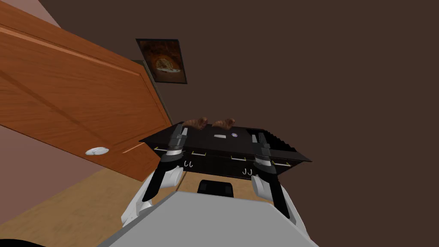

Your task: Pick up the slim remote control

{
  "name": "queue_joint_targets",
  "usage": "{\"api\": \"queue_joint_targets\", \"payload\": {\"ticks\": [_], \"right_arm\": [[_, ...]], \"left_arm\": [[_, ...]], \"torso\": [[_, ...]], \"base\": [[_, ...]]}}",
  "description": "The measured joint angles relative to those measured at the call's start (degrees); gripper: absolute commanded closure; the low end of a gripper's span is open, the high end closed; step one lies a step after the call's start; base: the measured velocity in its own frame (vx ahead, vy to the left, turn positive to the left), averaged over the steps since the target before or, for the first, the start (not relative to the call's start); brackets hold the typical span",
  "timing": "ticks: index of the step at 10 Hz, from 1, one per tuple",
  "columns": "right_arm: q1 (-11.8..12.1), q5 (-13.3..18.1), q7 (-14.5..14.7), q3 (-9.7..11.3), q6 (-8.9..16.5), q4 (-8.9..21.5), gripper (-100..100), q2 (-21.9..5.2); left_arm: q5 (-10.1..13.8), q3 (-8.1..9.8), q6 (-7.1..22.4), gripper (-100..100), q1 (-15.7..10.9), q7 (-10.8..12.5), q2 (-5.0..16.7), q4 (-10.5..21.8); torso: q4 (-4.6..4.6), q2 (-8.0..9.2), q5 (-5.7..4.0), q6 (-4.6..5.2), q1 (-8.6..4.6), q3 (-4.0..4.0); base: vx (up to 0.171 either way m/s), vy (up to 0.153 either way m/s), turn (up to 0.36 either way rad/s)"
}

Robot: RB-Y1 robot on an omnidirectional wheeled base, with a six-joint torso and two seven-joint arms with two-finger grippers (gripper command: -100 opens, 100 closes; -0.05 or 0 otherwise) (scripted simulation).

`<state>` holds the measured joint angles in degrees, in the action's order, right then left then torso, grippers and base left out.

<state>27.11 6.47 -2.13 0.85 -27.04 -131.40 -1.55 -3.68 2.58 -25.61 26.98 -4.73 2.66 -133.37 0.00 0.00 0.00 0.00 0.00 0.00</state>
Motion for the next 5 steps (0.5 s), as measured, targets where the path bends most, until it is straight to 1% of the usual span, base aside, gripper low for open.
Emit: {"api": "queue_joint_targets", "payload": {"ticks": [2, 3, 4, 5], "right_arm": [[-0.2, 0.9, 0.1, -0.3, -1.0, 0.1, -100, -3.3], [-0.5, 1.4, 0.1, -0.5, -1.3, 0.1, -100, -5.1], [-0.9, 2.0, 0.1, -0.8, -1.9, 0.5, -100, -6.9], [-1.0, 2.4, 0.2, -0.8, -2.1, 0.5, -100, -8.1]], "left_arm": [[0.0, 0.00, 0.0, 0, 0.0, 0.0, 0.0, 0.0], [0.0, -0.01, 0.0, 0, 0.0, 0.0, 0.0, 0.0], [0.0, -0.01, 0.0, 0, 0.0, 0.0, 0.0, 0.0], [0.0, 0.00, 0.0, 0, 0.0, 0.0, 0.0, 0.0]], "torso": [[0.03, 0.12, 0.02, -0.02, 0.06, 0.07], [0.04, 0.16, 0.02, -0.02, 0.10, 0.09], [0.04, 0.19, 0.04, -0.03, 0.15, 0.11], [0.04, 0.14, 0.02, 0.01, 0.08, 0.09]], "base": [[-0.042, 0.027, 0.186], [-0.055, 0.046, 0.252], [-0.031, 0.023, 0.102], [-0.023, 0.021, 0.158]]}}
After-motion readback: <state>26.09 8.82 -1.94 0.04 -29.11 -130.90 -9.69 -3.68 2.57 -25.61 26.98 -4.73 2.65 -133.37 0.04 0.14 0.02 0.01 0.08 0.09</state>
